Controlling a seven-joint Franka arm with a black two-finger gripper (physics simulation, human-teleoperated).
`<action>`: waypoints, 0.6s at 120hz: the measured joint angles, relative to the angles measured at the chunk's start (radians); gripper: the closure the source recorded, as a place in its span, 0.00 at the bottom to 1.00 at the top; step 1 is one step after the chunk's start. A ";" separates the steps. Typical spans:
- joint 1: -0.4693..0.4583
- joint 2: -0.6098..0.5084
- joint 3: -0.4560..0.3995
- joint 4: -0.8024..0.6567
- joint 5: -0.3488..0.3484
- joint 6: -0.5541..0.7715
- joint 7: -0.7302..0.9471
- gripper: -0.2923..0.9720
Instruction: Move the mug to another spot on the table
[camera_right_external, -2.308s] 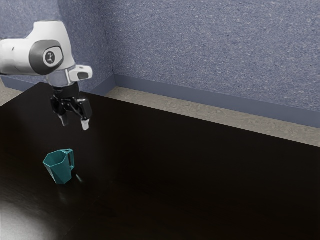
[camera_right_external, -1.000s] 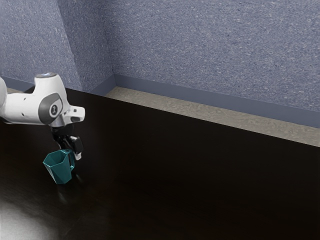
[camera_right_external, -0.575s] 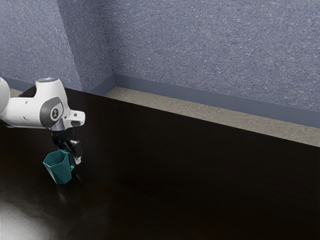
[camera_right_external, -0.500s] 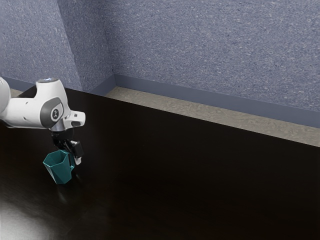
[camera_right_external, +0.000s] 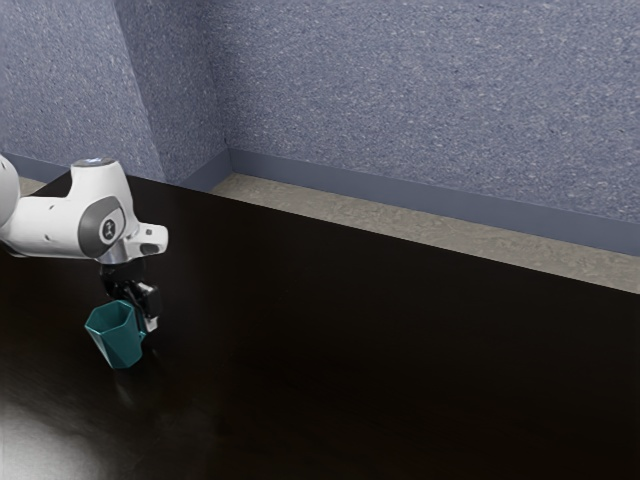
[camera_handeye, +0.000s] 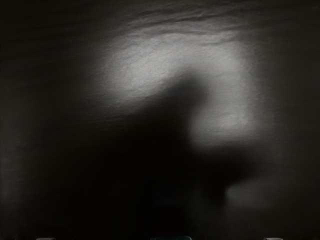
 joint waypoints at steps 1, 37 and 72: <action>0.000 0.000 0.000 0.000 0.000 0.000 0.000 0.37; -0.007 0.008 0.002 0.001 0.044 -0.006 -0.017 0.52; -0.018 0.014 0.002 0.023 0.095 -0.042 -0.064 0.64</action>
